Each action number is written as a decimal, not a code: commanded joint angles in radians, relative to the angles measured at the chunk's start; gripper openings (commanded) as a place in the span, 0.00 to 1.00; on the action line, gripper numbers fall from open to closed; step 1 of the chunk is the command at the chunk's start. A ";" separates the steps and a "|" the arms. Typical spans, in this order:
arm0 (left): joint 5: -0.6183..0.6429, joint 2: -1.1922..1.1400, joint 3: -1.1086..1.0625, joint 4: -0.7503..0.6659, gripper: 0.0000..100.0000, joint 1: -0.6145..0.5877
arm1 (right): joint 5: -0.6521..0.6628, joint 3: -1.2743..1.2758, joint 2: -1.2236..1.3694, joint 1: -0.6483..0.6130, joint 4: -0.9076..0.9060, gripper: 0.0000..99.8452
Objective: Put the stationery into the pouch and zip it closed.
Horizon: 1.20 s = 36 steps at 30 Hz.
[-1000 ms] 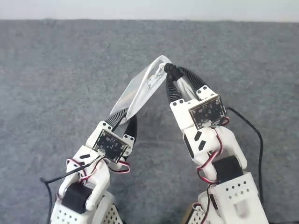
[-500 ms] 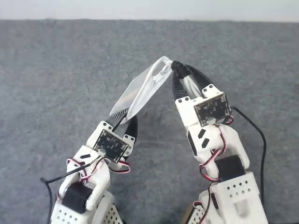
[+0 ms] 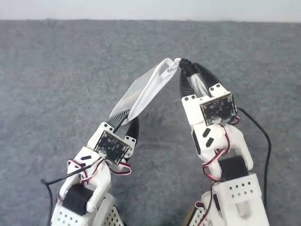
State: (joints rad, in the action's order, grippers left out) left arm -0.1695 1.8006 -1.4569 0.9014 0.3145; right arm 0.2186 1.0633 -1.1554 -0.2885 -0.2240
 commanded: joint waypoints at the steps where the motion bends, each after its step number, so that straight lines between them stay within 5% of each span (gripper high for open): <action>1: 0.009 0.021 0.015 0.015 0.01 -0.049 | -0.008 -0.064 0.067 0.071 0.085 0.01; 17: 0.011 0.021 0.012 0.015 0.01 -0.052 | -0.048 -0.209 0.344 0.206 0.139 0.01; 36: 0.011 0.021 0.012 0.020 0.01 -0.052 | -0.140 -0.249 0.381 0.311 0.131 0.01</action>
State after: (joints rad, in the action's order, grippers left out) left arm -0.1695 1.7990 -1.4584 0.8999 0.2931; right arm 0.0913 0.9083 -0.7795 -0.0875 -0.1181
